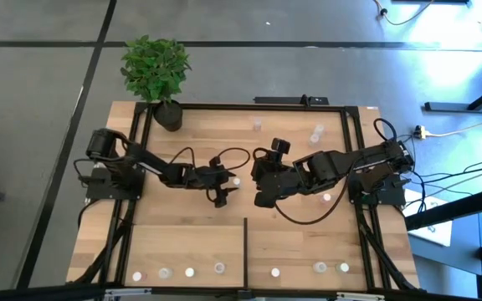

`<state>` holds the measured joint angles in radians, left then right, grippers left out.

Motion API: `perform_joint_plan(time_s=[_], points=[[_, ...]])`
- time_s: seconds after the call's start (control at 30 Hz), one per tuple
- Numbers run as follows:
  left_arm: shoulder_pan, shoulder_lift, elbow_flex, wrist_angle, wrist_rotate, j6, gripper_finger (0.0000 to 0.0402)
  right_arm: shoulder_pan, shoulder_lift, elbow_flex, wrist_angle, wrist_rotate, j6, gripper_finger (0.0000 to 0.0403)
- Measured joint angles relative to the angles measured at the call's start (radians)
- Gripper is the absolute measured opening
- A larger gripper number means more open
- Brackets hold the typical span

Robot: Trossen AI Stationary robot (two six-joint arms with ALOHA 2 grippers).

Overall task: Pick and place medicine bottles onto shelf by color
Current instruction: Put the top green pill bottle on the shelf aligned with the other green pill bottle

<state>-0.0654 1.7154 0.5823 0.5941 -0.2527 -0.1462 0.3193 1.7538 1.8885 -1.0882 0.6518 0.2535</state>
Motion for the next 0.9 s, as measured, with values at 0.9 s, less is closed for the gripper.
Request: perform_joint_plan(time_s=[0.9], points=[[0.005, 0.027, 0.0, 0.057, 0.001, 0.025, 0.0188, 0.0, 0.0, 0.0, 0.0, 0.0, 0.0, 0.021]])
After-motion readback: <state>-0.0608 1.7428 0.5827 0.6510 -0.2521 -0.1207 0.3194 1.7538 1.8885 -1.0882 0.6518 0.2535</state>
